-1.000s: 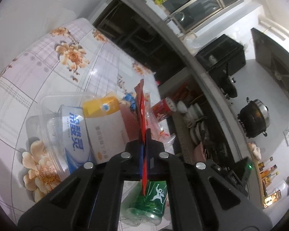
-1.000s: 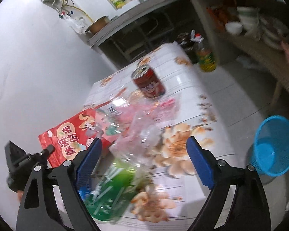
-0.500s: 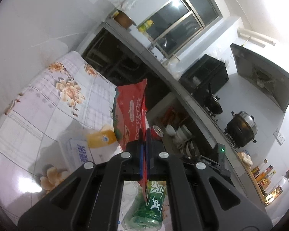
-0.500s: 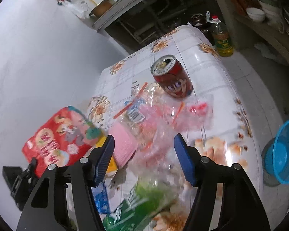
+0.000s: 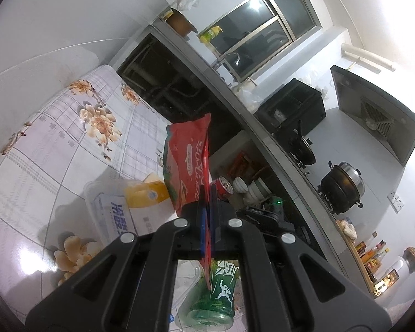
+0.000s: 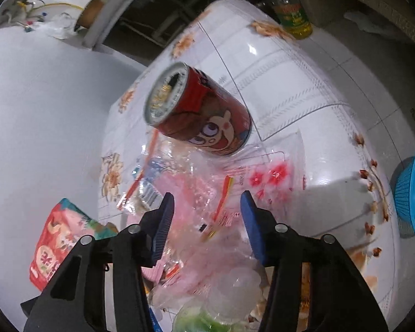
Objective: Collect trash
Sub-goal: 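Carry the red snack bag with the left tool over the blue wastebasket and release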
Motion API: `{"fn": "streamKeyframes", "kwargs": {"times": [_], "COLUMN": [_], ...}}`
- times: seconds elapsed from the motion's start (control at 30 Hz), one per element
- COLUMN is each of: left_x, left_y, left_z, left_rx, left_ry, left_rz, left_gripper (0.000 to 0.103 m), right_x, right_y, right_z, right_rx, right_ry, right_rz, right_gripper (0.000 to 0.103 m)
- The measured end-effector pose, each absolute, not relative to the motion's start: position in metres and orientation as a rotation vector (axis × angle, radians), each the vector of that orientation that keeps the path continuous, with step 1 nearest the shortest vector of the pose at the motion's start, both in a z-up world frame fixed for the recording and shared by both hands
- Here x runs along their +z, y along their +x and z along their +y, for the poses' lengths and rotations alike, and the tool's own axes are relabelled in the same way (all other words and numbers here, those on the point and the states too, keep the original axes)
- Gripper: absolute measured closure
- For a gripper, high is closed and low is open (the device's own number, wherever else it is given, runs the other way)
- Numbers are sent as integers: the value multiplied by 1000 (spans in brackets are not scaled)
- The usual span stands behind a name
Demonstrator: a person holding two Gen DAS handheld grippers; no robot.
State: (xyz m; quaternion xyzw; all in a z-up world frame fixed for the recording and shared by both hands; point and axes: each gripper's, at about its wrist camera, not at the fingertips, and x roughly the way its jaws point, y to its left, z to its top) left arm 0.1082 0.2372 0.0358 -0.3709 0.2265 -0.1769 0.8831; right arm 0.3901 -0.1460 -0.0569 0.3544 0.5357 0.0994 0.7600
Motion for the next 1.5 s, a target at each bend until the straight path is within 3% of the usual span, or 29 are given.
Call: {"fn": "streamKeyframes", "kwargs": {"times": [0.1, 0.2, 0.27, 0.37, 0.67, 1.03, 1.3, 1.5], "left_x": [35, 36, 36, 35, 44, 87, 121, 127], "left_y": [109, 108, 108, 108, 100, 89, 102, 128], "left_z": [237, 237, 237, 236, 223, 179, 88, -19], "left_rx": [-369, -368, -368, -366, -354, -406, -577, -753], "left_ry": [-775, -774, -770, -764, -718, -603, -491, -421], "left_rz": [473, 474, 472, 468, 446, 411, 453, 574], "left_gripper": [103, 103, 103, 103, 103, 103, 103, 103], "right_x": [-62, -65, -62, -49, 23, 104, 140, 121], "right_y": [394, 399, 400, 399, 384, 310, 223, 145], "right_z": [-142, -140, -138, -128, -86, -113, -205, -290], "right_rx": [211, 218, 223, 259, 327, 335, 199, -61], "right_ry": [765, 761, 742, 686, 392, 318, 388, 403], "right_rz": [1183, 1185, 1175, 1143, 954, 705, 534, 474], "right_gripper": [62, 75, 90, 96, 99, 101, 101, 101]}}
